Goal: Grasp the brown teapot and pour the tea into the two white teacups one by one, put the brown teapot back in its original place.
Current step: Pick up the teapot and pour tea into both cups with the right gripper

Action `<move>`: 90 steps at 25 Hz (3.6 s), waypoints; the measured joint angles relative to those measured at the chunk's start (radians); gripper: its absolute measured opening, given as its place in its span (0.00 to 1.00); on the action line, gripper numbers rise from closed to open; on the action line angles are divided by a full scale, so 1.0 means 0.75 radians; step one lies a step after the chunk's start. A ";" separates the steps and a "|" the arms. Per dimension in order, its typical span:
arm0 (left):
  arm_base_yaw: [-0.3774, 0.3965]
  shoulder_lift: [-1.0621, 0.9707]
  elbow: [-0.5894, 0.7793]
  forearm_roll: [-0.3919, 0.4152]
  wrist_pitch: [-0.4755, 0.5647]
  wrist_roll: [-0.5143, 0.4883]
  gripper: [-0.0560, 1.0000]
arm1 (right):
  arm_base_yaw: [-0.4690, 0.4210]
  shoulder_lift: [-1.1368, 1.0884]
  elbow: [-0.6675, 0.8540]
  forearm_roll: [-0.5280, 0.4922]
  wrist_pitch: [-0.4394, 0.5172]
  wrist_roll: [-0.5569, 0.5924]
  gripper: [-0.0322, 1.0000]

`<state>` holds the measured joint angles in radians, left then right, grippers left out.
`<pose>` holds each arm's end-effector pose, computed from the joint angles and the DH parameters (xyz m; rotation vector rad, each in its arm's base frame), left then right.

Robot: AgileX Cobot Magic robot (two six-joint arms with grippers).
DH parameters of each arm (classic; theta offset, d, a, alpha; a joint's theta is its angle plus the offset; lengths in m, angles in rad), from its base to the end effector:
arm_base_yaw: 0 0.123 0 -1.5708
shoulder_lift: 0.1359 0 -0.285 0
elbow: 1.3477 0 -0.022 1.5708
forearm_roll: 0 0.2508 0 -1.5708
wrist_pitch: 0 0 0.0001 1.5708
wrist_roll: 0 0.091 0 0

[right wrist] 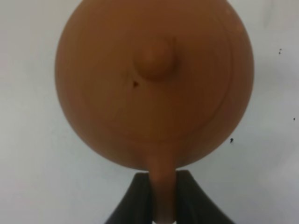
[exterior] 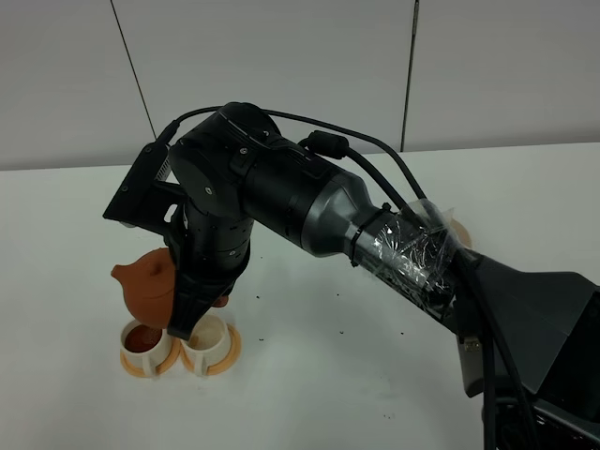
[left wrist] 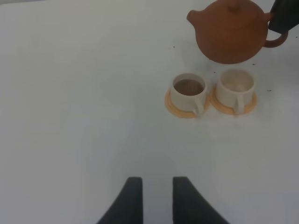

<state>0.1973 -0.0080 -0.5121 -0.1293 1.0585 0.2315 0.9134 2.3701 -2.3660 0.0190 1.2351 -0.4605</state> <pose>-0.0056 -0.0116 0.2813 0.0418 2.0169 0.1185 0.3130 0.4082 0.2518 -1.7310 2.1156 0.1561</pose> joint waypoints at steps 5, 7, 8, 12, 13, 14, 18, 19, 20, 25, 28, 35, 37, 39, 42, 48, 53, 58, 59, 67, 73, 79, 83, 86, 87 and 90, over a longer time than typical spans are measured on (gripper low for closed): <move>0.000 0.000 0.000 0.000 0.000 0.000 0.27 | 0.000 -0.001 0.000 -0.025 0.000 0.024 0.12; 0.000 0.000 0.000 0.000 0.000 0.000 0.27 | 0.000 -0.013 0.001 -0.035 0.001 0.041 0.12; 0.000 0.000 0.000 0.000 0.000 0.000 0.27 | 0.000 -0.024 0.001 -0.039 0.002 0.047 0.12; 0.000 0.000 0.000 0.000 0.000 0.000 0.27 | 0.000 -0.089 0.001 -0.072 0.002 0.072 0.12; 0.000 0.000 0.000 0.000 0.000 0.000 0.27 | 0.000 -0.102 0.001 -0.079 0.001 0.078 0.12; 0.000 0.000 0.000 0.000 0.000 0.000 0.27 | 0.000 -0.110 0.001 -0.083 0.001 0.083 0.12; 0.000 0.000 0.000 0.000 0.000 0.000 0.27 | -0.004 -0.143 0.100 -0.088 -0.006 0.093 0.12; 0.000 0.000 0.000 0.000 -0.001 0.000 0.27 | -0.010 -0.159 0.139 -0.088 -0.006 0.098 0.12; 0.000 0.000 0.000 0.000 -0.001 0.001 0.27 | -0.016 -0.177 0.187 -0.088 -0.003 0.103 0.12; 0.000 0.000 0.000 0.000 -0.001 0.001 0.27 | -0.046 -0.262 0.393 -0.087 -0.003 0.128 0.12; 0.000 0.000 0.000 0.000 -0.001 0.000 0.27 | -0.055 -0.318 0.521 -0.060 -0.019 0.129 0.12; 0.000 0.000 0.000 0.000 -0.001 0.000 0.27 | -0.065 -0.433 0.829 0.031 -0.278 0.144 0.12; 0.000 0.000 0.000 0.000 -0.001 0.000 0.27 | -0.065 -0.442 0.865 0.040 -0.328 0.153 0.12; 0.000 0.000 0.000 0.000 -0.001 0.000 0.27 | -0.066 -0.444 0.899 0.051 -0.365 0.154 0.12; 0.000 0.000 0.000 0.000 -0.001 0.000 0.27 | -0.066 -0.444 0.927 0.074 -0.397 0.158 0.12; 0.000 0.000 0.000 0.000 -0.001 0.000 0.27 | -0.066 -0.444 0.930 0.078 -0.420 0.158 0.12; 0.000 0.000 0.000 0.000 -0.001 0.000 0.27 | -0.066 -0.444 0.930 0.078 -0.421 0.158 0.12; 0.000 0.000 0.000 0.000 -0.001 0.000 0.27 | -0.066 -0.444 0.930 0.079 -0.399 0.158 0.12; 0.000 0.000 0.000 0.000 -0.001 0.000 0.27 | -0.066 -0.444 0.930 0.079 -0.388 0.158 0.12; 0.000 0.000 0.000 0.000 -0.001 0.000 0.27 | -0.066 -0.444 0.930 0.012 -0.344 0.158 0.12; 0.000 0.000 0.000 0.000 -0.001 0.000 0.27 | -0.053 -0.444 0.930 -0.113 -0.343 0.158 0.12; 0.000 0.000 0.000 0.000 -0.001 0.000 0.27 | 0.007 -0.444 0.930 -0.278 -0.338 0.168 0.12; 0.000 0.000 0.000 0.000 -0.001 0.000 0.27 | 0.032 -0.444 0.929 -0.356 -0.337 0.185 0.12; 0.000 0.000 0.000 0.000 -0.001 0.000 0.27 | 0.044 -0.444 0.929 -0.425 -0.344 0.188 0.12; 0.000 0.000 0.000 0.000 -0.001 0.000 0.27 | 0.049 -0.444 0.929 -0.445 -0.348 0.188 0.12; 0.000 0.000 0.000 0.000 -0.001 0.000 0.27 | 0.056 -0.427 0.926 -0.512 -0.356 0.188 0.12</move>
<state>0.1973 -0.0080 -0.5121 -0.1293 1.0574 0.2317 0.9557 2.0495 -1.6715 -0.3648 0.9682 -0.3195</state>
